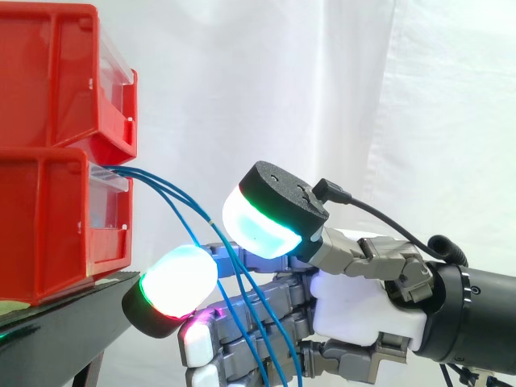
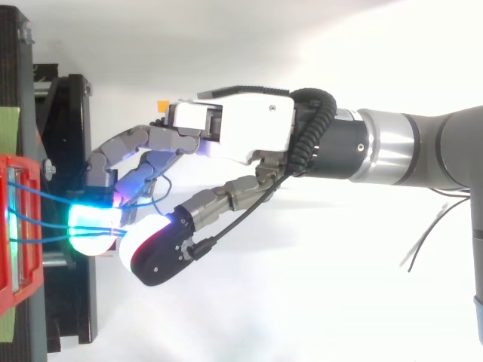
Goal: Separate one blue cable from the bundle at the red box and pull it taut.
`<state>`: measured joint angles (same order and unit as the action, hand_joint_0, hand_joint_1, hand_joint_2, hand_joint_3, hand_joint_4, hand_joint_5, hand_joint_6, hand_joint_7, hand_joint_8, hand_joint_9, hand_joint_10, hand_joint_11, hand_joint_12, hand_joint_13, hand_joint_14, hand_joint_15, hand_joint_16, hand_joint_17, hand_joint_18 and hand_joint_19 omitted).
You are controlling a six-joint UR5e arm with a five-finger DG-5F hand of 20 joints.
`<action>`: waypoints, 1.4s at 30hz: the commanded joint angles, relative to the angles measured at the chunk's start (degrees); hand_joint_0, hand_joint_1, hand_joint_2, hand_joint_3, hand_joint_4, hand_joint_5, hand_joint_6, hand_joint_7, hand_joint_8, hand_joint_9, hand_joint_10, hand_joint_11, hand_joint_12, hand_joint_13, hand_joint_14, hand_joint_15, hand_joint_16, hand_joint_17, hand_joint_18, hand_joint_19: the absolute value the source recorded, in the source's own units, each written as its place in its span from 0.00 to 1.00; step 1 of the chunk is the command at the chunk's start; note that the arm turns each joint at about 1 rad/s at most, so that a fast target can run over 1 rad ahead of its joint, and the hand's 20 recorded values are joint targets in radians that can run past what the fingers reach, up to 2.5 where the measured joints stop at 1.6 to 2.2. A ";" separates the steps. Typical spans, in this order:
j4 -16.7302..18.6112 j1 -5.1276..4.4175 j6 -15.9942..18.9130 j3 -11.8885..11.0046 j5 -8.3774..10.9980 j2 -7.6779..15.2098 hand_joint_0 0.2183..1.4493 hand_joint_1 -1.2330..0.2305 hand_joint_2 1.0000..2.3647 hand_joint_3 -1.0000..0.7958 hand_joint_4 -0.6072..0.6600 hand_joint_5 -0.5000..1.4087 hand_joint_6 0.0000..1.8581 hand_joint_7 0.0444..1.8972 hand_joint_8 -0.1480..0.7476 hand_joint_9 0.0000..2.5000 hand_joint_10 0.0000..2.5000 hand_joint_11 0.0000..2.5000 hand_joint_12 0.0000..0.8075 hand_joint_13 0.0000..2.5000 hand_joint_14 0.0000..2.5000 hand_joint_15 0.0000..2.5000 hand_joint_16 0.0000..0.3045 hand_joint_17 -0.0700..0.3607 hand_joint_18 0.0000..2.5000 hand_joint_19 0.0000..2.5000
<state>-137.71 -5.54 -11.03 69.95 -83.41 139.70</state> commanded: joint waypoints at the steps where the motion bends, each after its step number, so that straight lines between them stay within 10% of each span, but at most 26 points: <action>1: 0.16 0.00 -0.13 -0.34 0.00 0.04 0.28 0.44 0.00 0.28 0.65 0.17 0.37 0.48 0.51 0.33 0.01 0.31 0.48 0.36 0.01 0.26 0.16 0.42 0.29 0.30; 28: 3.59 -0.26 -1.98 -1.74 0.44 3.29 0.25 0.42 0.00 0.28 0.71 0.14 0.34 0.49 0.55 0.24 0.10 0.55 0.44 0.48 0.00 0.58 0.15 0.40 0.41 0.48; 36: 3.68 0.00 -1.72 -2.01 0.00 3.21 0.25 0.42 0.00 0.28 0.71 0.14 0.34 0.48 0.55 0.19 0.61 0.40 0.43 0.39 0.71 0.41 0.13 0.37 0.48 0.67; 42: 3.68 0.44 -1.72 -2.01 -0.26 3.21 0.25 0.42 0.00 0.28 0.71 0.14 0.35 0.47 0.54 0.19 0.66 0.39 0.43 0.37 0.82 0.39 0.13 0.37 0.50 0.73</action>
<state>-134.07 -5.41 -12.76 67.97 -83.44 142.91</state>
